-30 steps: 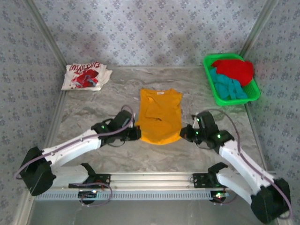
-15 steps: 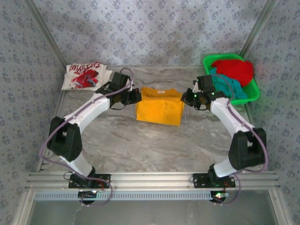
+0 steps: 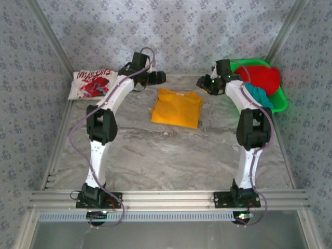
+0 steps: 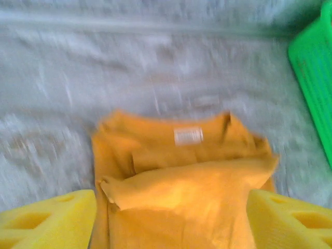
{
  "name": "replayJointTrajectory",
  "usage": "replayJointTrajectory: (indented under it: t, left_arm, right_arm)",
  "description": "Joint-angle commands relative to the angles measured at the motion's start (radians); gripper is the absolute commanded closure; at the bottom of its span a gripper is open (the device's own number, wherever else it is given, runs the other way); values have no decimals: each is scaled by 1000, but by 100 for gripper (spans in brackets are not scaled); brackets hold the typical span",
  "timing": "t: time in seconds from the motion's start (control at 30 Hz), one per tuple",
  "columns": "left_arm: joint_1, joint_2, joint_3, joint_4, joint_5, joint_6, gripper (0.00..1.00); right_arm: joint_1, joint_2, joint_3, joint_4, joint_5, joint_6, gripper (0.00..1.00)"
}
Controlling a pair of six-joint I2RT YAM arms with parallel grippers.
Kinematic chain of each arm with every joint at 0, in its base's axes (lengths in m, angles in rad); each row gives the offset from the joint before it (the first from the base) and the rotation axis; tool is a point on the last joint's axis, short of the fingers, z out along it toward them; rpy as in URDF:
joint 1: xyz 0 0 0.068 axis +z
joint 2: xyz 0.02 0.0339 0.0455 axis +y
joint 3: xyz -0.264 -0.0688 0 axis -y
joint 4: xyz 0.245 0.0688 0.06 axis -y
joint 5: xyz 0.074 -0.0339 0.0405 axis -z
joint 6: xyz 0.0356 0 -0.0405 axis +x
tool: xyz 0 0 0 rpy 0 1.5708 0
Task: Fold and stack the t-shirts
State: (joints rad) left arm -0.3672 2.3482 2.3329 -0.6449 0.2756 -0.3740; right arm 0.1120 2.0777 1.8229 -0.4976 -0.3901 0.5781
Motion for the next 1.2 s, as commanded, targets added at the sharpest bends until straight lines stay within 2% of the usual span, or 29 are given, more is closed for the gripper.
replayJointTrajectory:
  t: [0.0,0.07,0.13,0.17,0.2,0.27,0.3,0.37,0.43,0.53,0.77,1.0,1.07,1.17]
  left_arm:
    - [12,72,290,-223,-92,48,23]
    - [-11,52,306,-275,-119,72,23]
    - [-50,-35,142,-235,-130,99,25]
    - [-71,-104,-11,-160,-126,100,32]
    - [-88,-181,-188,-54,-118,87,41]
    - [-96,-312,-528,237,-63,24,56]
    - [-92,-364,-688,399,-39,-22,61]
    - [-72,-391,-873,622,33,-119,63]
    - [-40,-337,-929,716,126,-196,59]
    - [-21,-274,-947,741,146,-213,54]
    - [-24,-223,-1016,783,133,-217,59]
    - [-70,-351,-1239,810,143,-276,60]
    - [-85,-397,-1277,768,134,-292,58]
    - [-90,-495,-1317,680,62,-304,50]
  right_arm:
    - [-34,22,112,-78,-39,-9,56]
    - [-18,-61,19,-22,-29,-20,56]
    - [12,-155,-122,45,-54,-47,55]
    - [26,-199,-208,97,-79,-54,57]
    - [45,-235,-286,143,-99,-48,61]
    - [83,-271,-406,232,-126,-21,78]
    - [103,-267,-446,272,-131,-8,83]
    - [132,-227,-467,312,-136,9,88]
    - [157,-167,-450,323,-149,8,92]
    - [178,-96,-446,356,-114,-4,96]
    - [161,12,-510,415,-64,27,98]
    - [171,-77,-722,449,-62,65,100]
    - [173,-114,-778,454,-58,70,100]
    - [172,-143,-822,434,-44,59,100]
